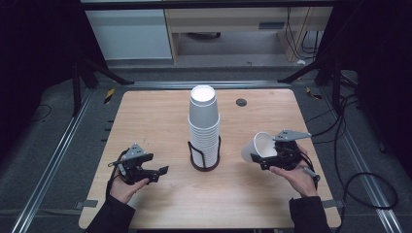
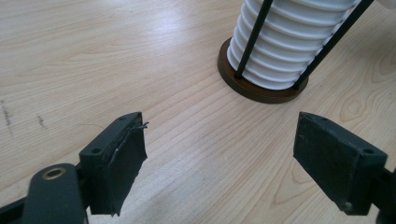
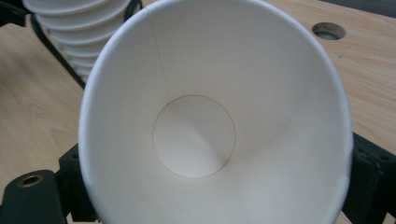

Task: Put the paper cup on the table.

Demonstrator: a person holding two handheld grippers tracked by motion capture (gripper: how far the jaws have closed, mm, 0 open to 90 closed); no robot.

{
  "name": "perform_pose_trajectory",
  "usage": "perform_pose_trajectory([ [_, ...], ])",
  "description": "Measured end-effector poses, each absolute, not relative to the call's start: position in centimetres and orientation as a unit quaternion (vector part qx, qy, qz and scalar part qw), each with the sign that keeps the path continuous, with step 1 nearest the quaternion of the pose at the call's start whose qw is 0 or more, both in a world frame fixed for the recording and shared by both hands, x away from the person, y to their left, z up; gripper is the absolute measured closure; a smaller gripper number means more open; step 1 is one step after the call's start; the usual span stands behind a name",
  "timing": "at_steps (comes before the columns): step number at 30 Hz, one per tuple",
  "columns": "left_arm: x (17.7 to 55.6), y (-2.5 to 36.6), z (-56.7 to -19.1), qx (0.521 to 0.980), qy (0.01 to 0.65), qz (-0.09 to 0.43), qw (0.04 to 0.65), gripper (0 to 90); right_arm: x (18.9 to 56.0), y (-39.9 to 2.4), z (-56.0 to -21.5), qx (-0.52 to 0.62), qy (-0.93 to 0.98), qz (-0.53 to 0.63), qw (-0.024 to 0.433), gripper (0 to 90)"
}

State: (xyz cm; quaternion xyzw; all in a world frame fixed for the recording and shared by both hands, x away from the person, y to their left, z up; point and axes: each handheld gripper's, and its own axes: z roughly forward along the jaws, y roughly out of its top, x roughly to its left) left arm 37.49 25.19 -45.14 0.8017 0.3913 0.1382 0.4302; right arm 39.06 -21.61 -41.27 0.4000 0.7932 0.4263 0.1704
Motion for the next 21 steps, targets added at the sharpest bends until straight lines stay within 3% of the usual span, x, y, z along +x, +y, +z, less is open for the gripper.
perform_pose_trajectory([
  [11, 38.2, 26.1, -45.4, 0.794, 0.417, 0.147, 0.417, 15.7, 41.8, -22.4, -39.6, 0.448, 0.776, 0.39, 0.21, 10.5],
  [21, 38.3, 26.5, -45.4, 0.793, 0.422, 0.151, 0.413, 15.8, 44.9, -22.7, -40.5, 0.484, 0.778, 0.33, 0.226, 10.4],
])
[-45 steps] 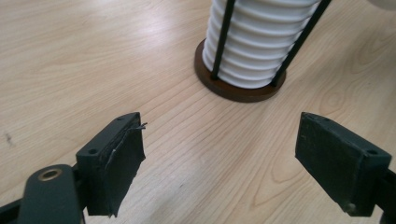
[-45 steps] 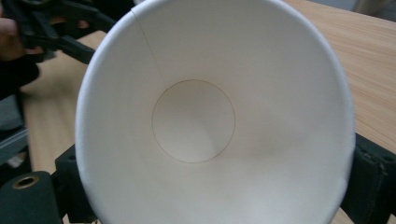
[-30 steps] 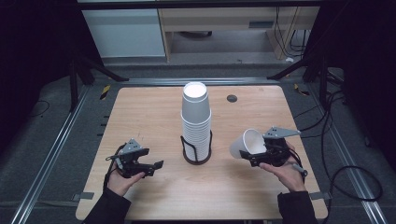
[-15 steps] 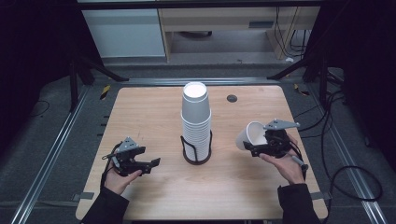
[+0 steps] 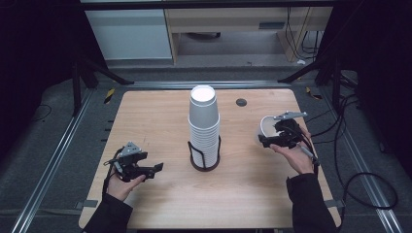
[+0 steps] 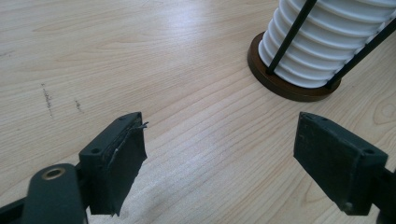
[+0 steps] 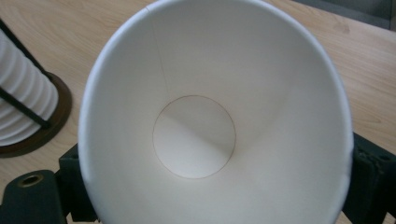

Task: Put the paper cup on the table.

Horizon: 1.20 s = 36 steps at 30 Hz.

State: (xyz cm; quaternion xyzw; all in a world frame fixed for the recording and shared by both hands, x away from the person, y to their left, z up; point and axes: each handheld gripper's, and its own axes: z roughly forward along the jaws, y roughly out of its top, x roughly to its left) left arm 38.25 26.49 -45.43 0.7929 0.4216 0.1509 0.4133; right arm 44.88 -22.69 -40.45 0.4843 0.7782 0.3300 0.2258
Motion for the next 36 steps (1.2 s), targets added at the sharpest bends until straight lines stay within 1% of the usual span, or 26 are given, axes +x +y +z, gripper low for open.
perform_pose_trajectory([
  [19, 38.2, 27.0, -45.3, 0.788, 0.429, 0.158, 0.413, 15.7, 48.0, -23.9, -42.9, 0.528, 0.782, 0.251, 0.215, 10.3],
  [36, 38.2, 27.1, -45.3, 0.79, 0.428, 0.158, 0.41, 15.7, 48.7, -24.3, -44.1, 0.541, 0.788, 0.218, 0.2, 9.6],
])
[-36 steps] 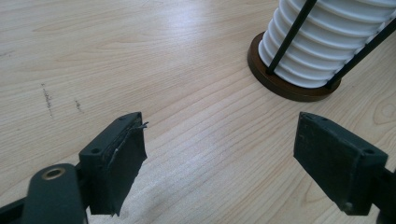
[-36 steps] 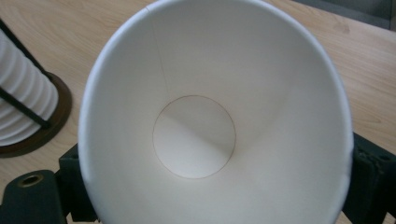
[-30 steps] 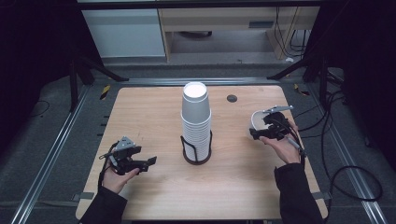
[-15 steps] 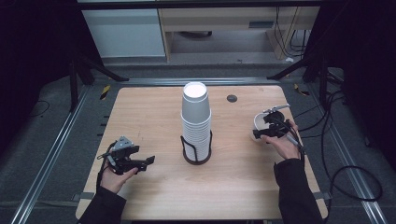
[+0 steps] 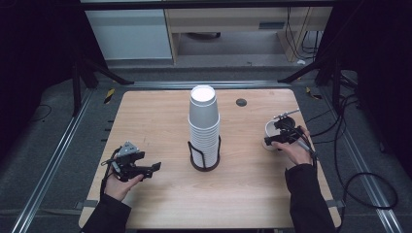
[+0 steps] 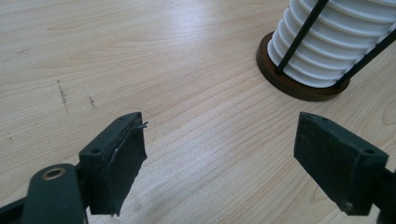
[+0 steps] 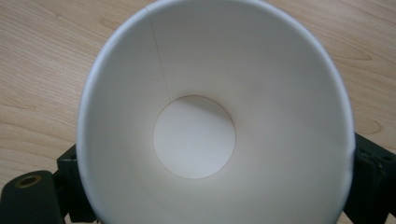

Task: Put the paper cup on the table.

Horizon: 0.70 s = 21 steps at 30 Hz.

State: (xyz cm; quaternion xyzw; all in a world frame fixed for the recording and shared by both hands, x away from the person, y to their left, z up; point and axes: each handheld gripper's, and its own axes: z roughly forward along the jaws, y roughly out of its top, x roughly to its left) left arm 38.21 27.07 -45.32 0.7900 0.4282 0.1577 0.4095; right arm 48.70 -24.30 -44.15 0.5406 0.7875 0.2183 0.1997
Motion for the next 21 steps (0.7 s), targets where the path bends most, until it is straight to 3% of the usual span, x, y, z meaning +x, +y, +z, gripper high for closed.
perform_pose_trajectory([
  [21, 38.23, 27.11, -45.38, 0.79, 0.429, 0.155, 0.41, 15.5, 49.24, -23.73, -44.46, 0.531, 0.799, 0.208, 0.19, 7.3],
])
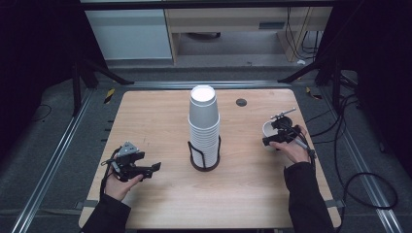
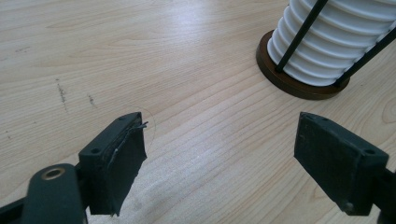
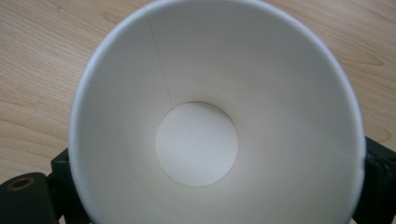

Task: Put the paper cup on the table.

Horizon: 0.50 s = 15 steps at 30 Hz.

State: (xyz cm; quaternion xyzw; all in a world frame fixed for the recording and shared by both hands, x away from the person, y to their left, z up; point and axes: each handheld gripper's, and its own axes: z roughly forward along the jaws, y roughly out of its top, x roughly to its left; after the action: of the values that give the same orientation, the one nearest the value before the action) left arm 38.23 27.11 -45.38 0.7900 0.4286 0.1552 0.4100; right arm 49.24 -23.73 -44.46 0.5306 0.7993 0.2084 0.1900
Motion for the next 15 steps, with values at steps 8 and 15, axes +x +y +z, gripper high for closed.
perform_pose_trajectory([
  [8, 38.2, 27.2, -45.3, 0.79, 0.428, 0.155, 0.41, 15.4, 48.9, -23.8, -43.9, 0.534, 0.796, 0.219, 0.183, 2.0],
  [15, 38.2, 27.3, -45.3, 0.79, 0.429, 0.155, 0.409, 15.2, 47.6, -24.2, -42.2, 0.535, 0.784, 0.248, 0.194, 1.6],
])
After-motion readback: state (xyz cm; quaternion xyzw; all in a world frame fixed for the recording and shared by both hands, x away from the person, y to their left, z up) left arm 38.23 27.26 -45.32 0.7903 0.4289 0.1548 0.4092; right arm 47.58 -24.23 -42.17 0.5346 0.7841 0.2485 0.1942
